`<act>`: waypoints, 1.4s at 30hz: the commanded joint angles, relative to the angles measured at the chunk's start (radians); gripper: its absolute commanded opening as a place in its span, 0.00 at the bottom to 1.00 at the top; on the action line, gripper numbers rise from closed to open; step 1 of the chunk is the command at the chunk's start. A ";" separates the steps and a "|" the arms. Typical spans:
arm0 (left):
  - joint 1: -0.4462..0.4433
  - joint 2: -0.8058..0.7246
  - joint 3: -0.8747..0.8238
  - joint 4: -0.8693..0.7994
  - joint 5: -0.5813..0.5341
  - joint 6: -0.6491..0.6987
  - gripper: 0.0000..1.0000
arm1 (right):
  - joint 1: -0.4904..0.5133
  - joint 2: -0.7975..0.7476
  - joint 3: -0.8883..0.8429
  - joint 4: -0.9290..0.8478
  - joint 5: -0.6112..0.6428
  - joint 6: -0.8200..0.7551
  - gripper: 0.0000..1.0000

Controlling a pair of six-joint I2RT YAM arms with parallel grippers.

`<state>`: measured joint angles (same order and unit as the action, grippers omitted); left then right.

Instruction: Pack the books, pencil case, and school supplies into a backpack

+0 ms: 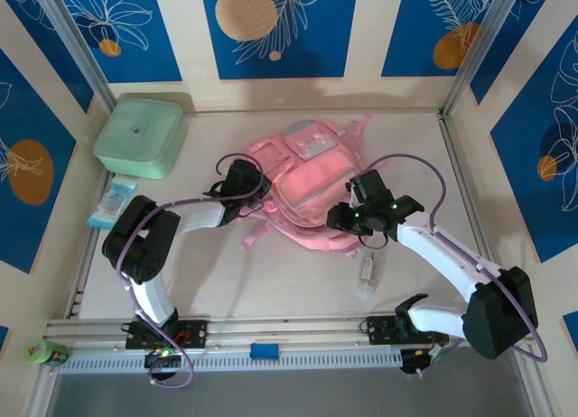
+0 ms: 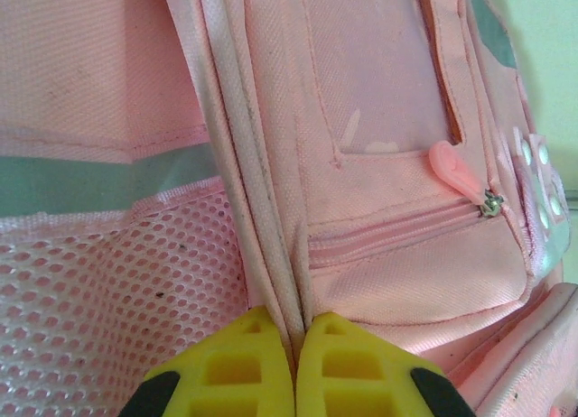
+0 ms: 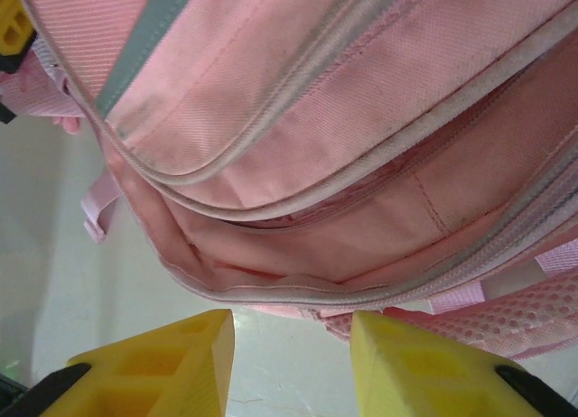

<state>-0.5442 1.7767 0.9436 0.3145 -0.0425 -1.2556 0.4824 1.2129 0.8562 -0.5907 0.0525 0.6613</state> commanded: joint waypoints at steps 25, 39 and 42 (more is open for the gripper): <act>-0.171 -0.369 -0.218 -0.121 -0.171 -0.135 0.00 | -0.114 0.378 0.357 0.066 -0.017 -0.215 0.58; -0.177 -0.369 -0.220 -0.076 -0.111 -0.234 0.00 | 0.327 0.293 0.182 0.215 0.151 0.017 0.48; -0.178 -0.368 -0.227 -0.061 -0.109 -0.240 0.00 | 0.360 0.371 0.228 0.244 0.171 0.067 0.45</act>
<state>-0.6991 1.4235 0.7158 0.1589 -0.2092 -1.4822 0.8181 1.5326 1.0363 -0.4095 0.1890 0.6495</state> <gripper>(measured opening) 0.050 0.459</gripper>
